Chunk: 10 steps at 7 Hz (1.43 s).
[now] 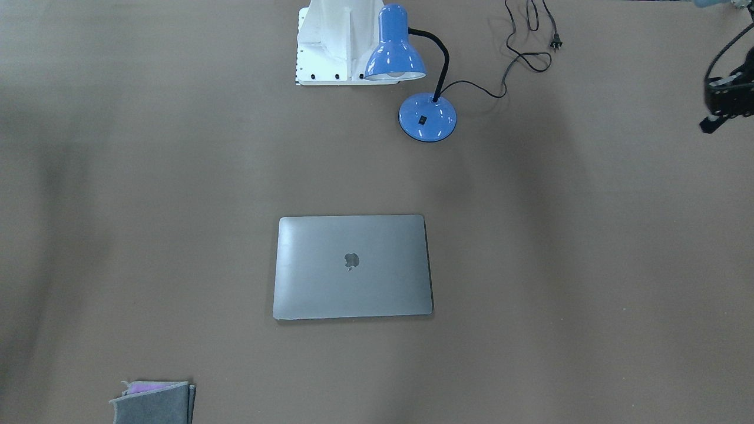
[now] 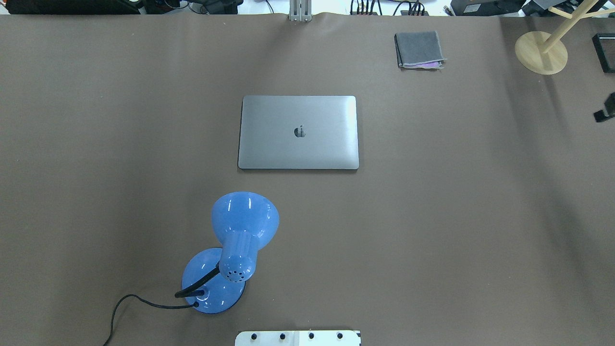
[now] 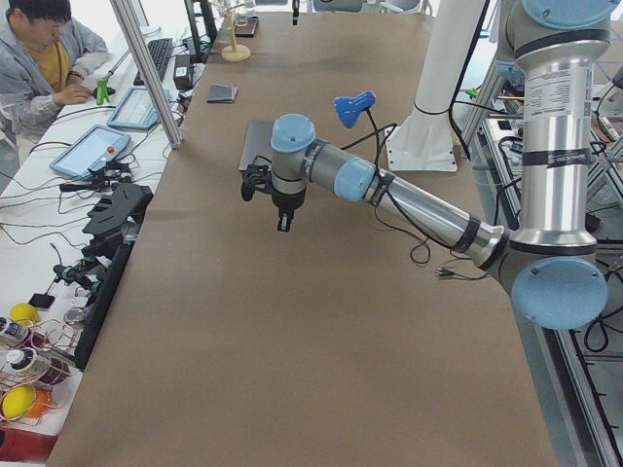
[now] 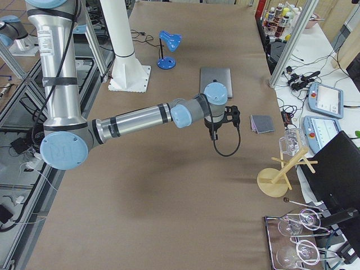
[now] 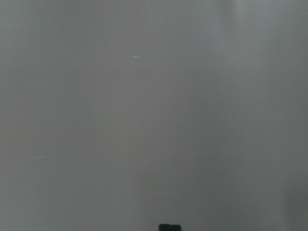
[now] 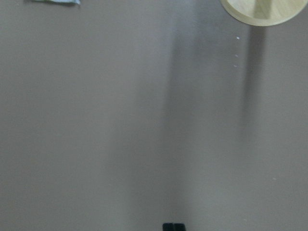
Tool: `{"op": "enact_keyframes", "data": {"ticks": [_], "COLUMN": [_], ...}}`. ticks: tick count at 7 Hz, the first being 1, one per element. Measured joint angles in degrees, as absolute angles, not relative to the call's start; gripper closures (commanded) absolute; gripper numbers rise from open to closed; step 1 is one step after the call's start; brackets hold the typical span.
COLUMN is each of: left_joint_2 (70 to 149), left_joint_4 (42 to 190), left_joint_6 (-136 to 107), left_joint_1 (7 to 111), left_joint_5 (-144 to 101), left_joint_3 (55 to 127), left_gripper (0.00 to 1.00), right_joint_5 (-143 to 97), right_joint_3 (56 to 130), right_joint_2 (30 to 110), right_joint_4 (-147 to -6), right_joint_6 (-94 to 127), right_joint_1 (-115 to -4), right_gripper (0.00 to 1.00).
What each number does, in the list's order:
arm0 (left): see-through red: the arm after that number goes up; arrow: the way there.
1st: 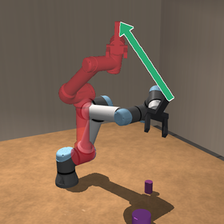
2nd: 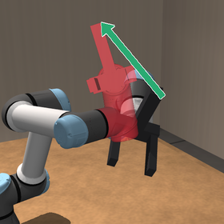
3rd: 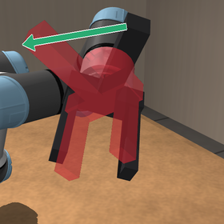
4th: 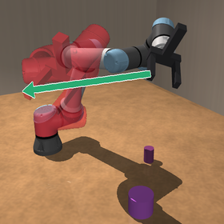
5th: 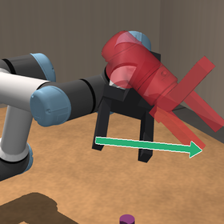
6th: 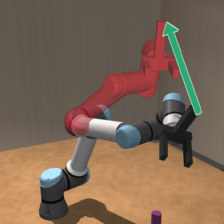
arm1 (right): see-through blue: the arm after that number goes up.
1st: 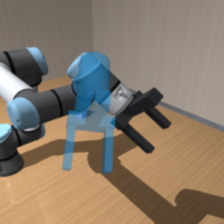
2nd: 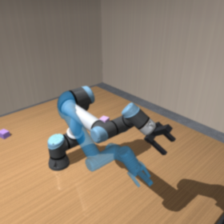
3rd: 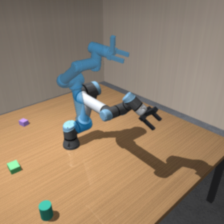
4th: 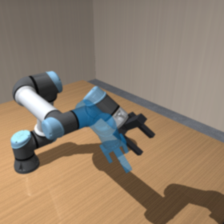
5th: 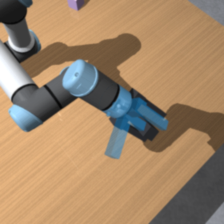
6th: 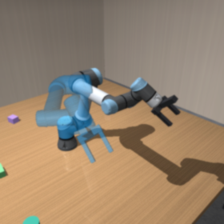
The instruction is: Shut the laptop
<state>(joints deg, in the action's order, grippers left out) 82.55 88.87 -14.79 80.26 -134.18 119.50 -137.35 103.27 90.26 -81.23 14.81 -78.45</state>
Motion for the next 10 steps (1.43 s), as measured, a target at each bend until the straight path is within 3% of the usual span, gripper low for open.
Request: {"op": "enact_keyframes", "data": {"ticks": [3,10], "left_joint_2": [74.6,71.9], "left_joint_4": [88.6,89.0], "left_joint_6": [7.9,9.7], "left_joint_1": [93.0,94.9], "left_joint_5": [-134.1,-129.8], "left_joint_3": [114.7,112.0], "left_gripper": [0.02,0.02], "right_joint_5": [-134.6,-133.5], "right_joint_3": [102.5,102.5], "right_joint_2": [96.5,96.6], "right_joint_4": [-82.6,-87.0], "right_joint_6": [2.3,-4.6], "right_joint_1": [-83.5,-86.0], "right_gripper": [0.0,0.0]}}
